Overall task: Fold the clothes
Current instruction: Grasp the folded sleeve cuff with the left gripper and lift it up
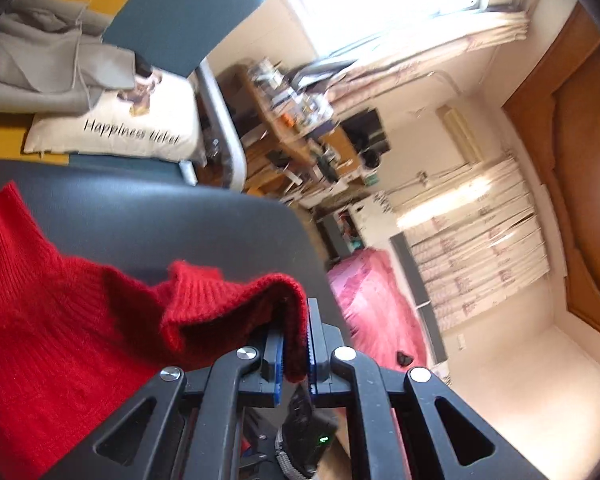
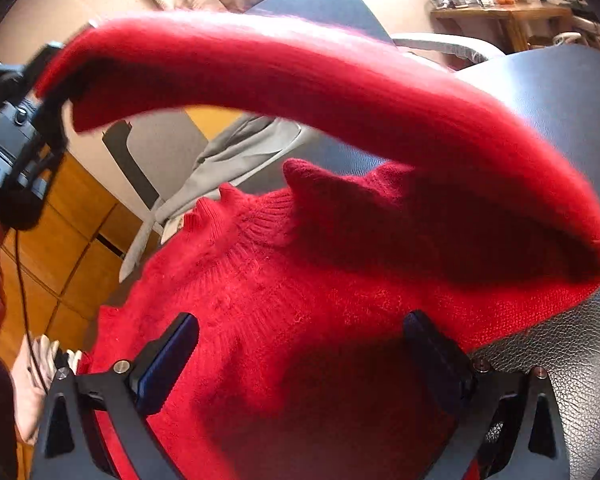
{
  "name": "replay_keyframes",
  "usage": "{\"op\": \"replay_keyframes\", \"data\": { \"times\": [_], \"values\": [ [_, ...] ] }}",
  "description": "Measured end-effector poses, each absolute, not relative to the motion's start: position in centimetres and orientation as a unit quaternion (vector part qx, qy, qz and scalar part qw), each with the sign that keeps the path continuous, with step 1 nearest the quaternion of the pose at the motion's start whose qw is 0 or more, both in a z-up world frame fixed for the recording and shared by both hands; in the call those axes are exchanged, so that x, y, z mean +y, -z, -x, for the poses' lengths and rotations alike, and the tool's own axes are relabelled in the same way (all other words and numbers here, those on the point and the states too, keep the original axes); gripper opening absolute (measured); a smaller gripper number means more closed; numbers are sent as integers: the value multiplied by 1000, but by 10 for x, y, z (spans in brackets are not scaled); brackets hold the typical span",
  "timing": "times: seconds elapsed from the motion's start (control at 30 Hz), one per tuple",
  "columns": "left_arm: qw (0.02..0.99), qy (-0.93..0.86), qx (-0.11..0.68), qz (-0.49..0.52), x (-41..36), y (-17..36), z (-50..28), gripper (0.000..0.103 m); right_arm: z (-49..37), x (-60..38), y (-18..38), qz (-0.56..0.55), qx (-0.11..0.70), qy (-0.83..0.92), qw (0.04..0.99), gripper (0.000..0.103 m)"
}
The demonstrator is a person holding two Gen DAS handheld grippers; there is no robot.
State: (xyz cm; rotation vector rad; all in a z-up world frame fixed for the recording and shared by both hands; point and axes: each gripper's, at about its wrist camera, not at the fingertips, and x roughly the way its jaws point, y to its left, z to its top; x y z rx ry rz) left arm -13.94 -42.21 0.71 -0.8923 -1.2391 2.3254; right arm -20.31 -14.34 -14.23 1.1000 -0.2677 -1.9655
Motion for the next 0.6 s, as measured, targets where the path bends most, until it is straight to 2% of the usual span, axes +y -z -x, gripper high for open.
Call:
{"op": "replay_keyframes", "data": {
  "times": [0.33,0.43,0.6],
  "values": [
    [138,-865,-392,281,-463,-34,81,7,203,-154,141,-439,-83,795,411,103],
    [110,-867,-394,285,-482,-23,53,7,202,-158,142,-439,-72,798,406,103],
    [54,-856,-407,313,-514,26,5,7,199,-163,140,-440,-45,805,396,103]
  ]
}}
